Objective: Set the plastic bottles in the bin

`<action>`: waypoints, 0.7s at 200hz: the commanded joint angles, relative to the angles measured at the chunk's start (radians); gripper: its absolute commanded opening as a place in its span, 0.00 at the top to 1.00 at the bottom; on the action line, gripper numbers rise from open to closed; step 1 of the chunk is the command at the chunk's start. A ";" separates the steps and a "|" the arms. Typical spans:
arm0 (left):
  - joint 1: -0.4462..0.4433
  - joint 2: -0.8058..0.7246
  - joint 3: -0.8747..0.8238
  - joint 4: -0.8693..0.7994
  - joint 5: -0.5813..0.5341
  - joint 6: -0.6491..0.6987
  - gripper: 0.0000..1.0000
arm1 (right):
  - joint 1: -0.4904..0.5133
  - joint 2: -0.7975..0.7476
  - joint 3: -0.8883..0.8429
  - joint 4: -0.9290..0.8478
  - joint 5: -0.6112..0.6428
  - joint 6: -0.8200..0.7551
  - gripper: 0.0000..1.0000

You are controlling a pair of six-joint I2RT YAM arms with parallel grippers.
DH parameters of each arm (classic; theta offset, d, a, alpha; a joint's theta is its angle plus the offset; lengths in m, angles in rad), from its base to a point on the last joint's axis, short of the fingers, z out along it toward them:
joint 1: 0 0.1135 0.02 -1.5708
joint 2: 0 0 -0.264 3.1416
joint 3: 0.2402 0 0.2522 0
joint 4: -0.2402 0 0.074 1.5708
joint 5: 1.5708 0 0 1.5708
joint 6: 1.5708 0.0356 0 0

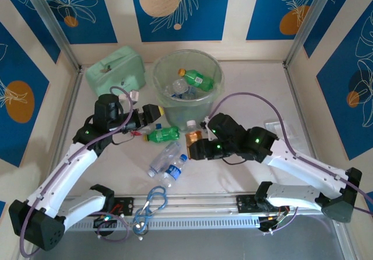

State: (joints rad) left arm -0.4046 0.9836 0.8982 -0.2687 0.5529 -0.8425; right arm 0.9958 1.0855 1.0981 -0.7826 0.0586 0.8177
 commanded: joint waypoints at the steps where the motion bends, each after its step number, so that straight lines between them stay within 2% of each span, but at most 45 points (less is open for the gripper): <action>1: -0.024 0.003 -0.006 0.160 0.153 -0.069 0.14 | 0.037 0.072 0.102 0.028 -0.034 -0.075 0.50; 52: -0.042 0.028 0.002 0.125 0.190 -0.031 0.23 | 0.075 0.210 0.253 0.013 -0.044 -0.139 0.50; 140: -0.042 0.056 0.025 0.058 0.194 0.023 0.52 | 0.090 0.262 0.287 -0.024 -0.031 -0.147 0.50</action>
State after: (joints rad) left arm -0.4404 1.0317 0.8986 -0.1745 0.7330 -0.8547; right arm 1.0763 1.3411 1.3426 -0.7822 0.0360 0.6937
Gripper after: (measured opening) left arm 0.503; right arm 0.534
